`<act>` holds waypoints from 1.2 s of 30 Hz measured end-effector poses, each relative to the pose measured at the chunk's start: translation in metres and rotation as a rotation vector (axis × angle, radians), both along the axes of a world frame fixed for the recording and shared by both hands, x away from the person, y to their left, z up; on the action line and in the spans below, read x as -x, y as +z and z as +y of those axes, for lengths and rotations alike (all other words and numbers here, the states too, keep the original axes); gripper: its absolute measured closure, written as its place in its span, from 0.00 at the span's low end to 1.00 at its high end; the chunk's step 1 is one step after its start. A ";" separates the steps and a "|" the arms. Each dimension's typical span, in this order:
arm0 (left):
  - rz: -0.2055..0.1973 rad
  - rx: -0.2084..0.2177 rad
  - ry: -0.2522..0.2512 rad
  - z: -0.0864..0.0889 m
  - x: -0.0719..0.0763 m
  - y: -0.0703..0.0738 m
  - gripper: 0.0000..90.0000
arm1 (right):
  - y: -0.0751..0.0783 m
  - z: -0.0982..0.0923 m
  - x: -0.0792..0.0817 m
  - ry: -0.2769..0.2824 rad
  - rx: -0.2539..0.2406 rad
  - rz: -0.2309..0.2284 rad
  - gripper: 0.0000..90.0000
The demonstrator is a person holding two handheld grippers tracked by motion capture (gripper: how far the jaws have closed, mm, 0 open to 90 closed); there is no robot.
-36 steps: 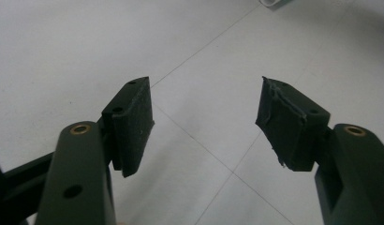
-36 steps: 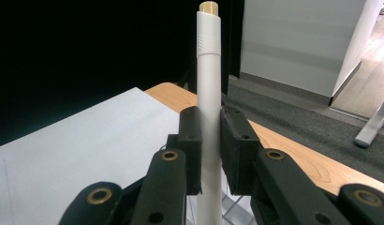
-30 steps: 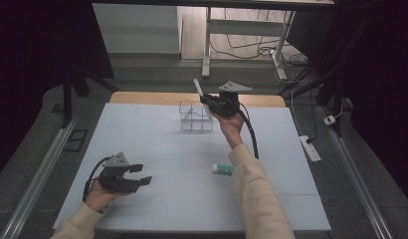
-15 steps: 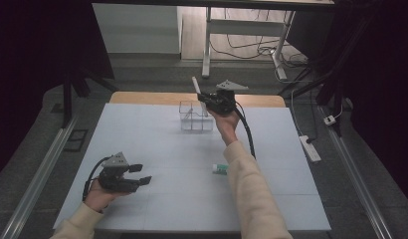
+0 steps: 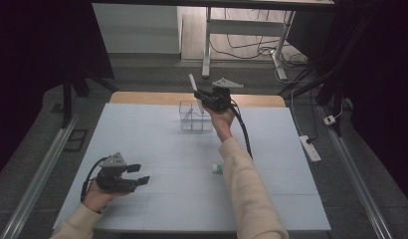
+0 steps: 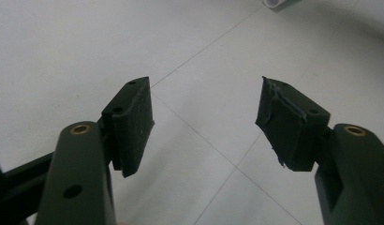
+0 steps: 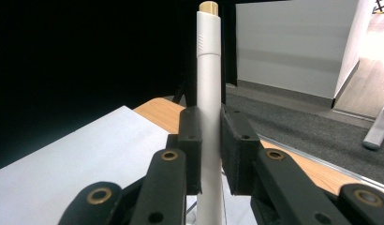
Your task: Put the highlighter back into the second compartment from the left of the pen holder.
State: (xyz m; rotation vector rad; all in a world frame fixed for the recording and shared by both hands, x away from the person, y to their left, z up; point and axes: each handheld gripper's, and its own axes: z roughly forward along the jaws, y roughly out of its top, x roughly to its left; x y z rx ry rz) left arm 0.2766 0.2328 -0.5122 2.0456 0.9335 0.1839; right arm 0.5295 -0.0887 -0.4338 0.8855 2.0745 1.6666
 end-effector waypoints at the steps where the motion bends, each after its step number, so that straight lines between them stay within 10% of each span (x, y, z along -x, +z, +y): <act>1: 0.001 0.000 0.001 0.000 0.000 0.000 0.39 | -0.001 0.000 -0.001 -0.003 0.001 -0.001 0.87; 36: -0.004 -0.002 0.005 0.001 0.000 0.000 0.39 | -0.005 -0.015 0.008 -0.033 0.095 0.006 0.61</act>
